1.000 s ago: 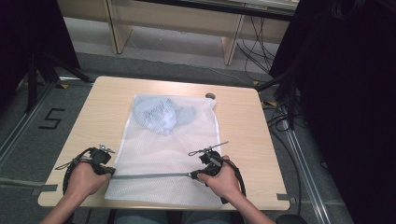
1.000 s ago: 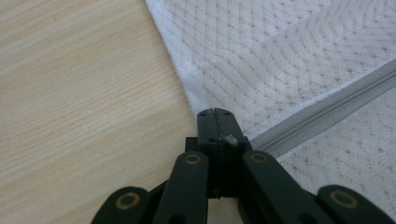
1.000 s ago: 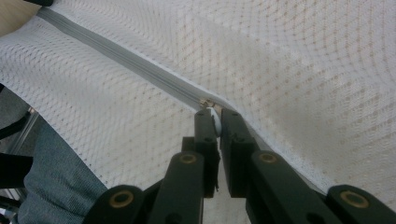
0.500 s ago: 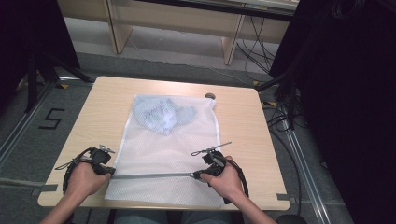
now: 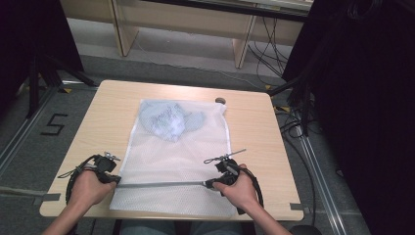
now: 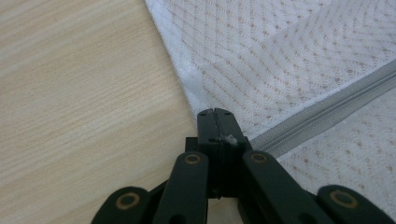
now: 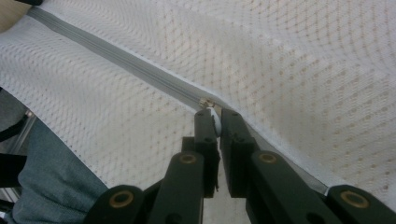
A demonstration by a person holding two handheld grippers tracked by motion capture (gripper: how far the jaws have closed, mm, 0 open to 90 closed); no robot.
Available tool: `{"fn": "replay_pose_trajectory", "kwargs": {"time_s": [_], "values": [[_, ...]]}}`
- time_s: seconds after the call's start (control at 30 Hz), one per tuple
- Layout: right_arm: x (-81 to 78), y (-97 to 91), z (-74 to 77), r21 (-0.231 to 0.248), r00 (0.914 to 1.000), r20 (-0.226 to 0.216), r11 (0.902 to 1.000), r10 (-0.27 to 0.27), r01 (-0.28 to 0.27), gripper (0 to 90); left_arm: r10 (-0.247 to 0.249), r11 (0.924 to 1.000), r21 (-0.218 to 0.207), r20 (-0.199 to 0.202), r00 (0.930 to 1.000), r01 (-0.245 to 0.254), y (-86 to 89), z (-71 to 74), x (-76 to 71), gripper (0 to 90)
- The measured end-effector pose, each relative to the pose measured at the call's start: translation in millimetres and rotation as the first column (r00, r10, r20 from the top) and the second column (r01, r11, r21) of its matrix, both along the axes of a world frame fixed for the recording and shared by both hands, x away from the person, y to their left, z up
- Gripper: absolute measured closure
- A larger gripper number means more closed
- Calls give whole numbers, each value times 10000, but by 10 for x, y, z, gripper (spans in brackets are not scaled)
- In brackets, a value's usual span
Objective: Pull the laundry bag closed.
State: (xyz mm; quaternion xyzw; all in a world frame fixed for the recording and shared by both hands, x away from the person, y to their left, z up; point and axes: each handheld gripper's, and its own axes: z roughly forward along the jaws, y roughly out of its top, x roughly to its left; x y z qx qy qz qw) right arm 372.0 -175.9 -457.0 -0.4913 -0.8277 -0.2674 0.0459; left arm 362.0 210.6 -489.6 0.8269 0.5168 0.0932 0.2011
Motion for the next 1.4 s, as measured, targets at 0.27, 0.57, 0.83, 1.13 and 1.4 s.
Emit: {"fn": "replay_pose_trajectory", "kwargs": {"time_s": [0.27, 0.57, 0.83, 1.13, 1.4], "values": [[-1, -22, 4, 20, 10000, -46, 10000, -63, 63, 866, 11, 10000, 38, -7, 10000, -11, -5, 1, 0, 899], [-6, -54, 9, -25, 10000, -21, 10000, -81, 81, 866, 4, 10000, 18, -14, 10000, -4, -4, 0, 1, 898], [5, -108, 12, 10, 9999, 70, 9999, -127, 127, 866, 112, 9999, -32, 75, 9999, -112, -10, -7, 0, 899], [-1, -150, 11, 53, 9997, 42, 9997, -227, 227, 866, 104, 9999, -31, 65, 9999, -104, -9, -6, 1, 898], [-7, -179, 22, 94, 9997, 75, 9997, -215, 215, 866, 110, 9999, -40, 75, 9999, -109, -9, -7, 0, 899]]}}
